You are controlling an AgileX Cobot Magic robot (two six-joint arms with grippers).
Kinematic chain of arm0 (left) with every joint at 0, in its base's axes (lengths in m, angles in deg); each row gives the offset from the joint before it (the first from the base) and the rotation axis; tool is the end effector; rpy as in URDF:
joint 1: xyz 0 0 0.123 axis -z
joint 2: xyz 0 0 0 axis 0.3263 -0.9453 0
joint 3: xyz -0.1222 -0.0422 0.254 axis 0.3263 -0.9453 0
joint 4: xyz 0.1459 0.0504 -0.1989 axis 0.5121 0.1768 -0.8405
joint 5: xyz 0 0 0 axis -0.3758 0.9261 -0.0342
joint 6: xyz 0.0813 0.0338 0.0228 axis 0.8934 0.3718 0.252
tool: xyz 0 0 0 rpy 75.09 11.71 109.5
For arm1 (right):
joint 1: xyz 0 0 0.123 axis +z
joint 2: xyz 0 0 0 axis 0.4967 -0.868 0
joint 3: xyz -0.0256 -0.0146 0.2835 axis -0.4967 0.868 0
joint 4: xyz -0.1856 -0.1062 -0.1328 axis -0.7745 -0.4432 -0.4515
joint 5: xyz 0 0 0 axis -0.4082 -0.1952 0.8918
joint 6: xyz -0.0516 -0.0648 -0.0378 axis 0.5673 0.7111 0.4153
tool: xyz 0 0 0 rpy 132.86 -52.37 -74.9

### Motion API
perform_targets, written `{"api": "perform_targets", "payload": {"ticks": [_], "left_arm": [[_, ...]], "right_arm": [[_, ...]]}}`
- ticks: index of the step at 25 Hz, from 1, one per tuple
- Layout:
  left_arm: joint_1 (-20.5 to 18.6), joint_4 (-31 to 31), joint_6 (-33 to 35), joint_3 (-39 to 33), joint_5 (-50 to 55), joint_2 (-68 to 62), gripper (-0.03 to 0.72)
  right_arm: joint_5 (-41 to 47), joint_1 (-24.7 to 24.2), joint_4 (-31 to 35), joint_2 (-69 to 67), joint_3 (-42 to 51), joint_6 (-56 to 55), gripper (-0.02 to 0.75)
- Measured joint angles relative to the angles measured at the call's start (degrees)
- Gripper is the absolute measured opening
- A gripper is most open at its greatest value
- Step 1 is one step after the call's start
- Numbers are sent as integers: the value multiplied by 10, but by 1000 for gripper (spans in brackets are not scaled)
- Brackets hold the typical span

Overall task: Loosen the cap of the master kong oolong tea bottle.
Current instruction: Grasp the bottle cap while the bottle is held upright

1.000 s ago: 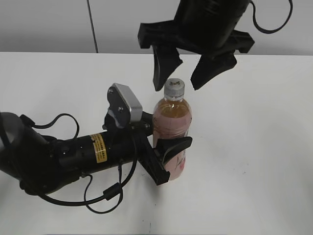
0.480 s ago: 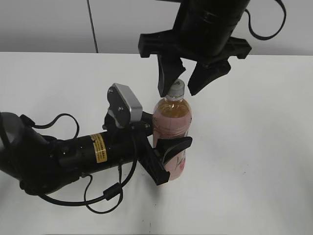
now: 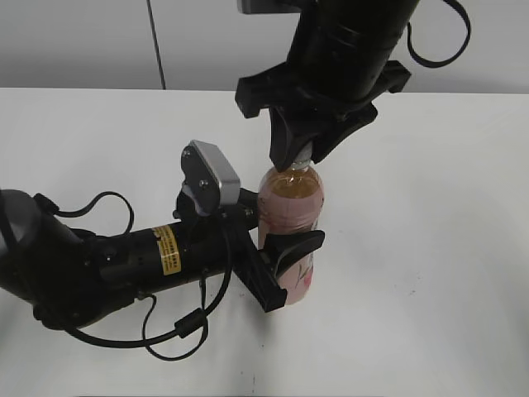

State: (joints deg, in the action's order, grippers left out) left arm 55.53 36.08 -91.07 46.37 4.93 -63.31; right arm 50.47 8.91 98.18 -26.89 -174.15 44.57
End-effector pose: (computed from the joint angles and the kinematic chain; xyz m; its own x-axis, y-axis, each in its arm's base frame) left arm 0.2436 -0.2360 0.1022 -0.1072 0.1330 -0.9853 0.9134 0.4047 -0.0447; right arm 0.2839 0.2466 0.2982 -0.8397 -0.4955 -0.2224 -0.5361 0.8219 0.1927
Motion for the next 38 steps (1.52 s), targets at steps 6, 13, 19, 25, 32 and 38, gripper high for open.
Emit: {"api": "perform_targets", "payload": {"ticks": [6, 13, 19, 25, 32, 38], "left_arm": [[0, 0, 0, 0, 0, 0, 373], [0, 7, 5, 0, -1, 0, 372], [0, 8, 7, 0, -1, 0, 372], [0, 5, 3, 0, -1, 0, 372], [0, 5, 2, 0, 0, 0, 372], [0, 5, 2, 0, 0, 0, 372]], "right_arm": [[0, 0, -1, 0, 0, 308, 283], [0, 0, -6, 1, 0, 759, 281], [1, 0, -6, 1, 0, 812, 281], [0, 0, -6, 1, 0, 772, 399], [0, 0, 32, 1, -28, 568, 573], [0, 0, 38, 11, -80, 143, 577]]}}
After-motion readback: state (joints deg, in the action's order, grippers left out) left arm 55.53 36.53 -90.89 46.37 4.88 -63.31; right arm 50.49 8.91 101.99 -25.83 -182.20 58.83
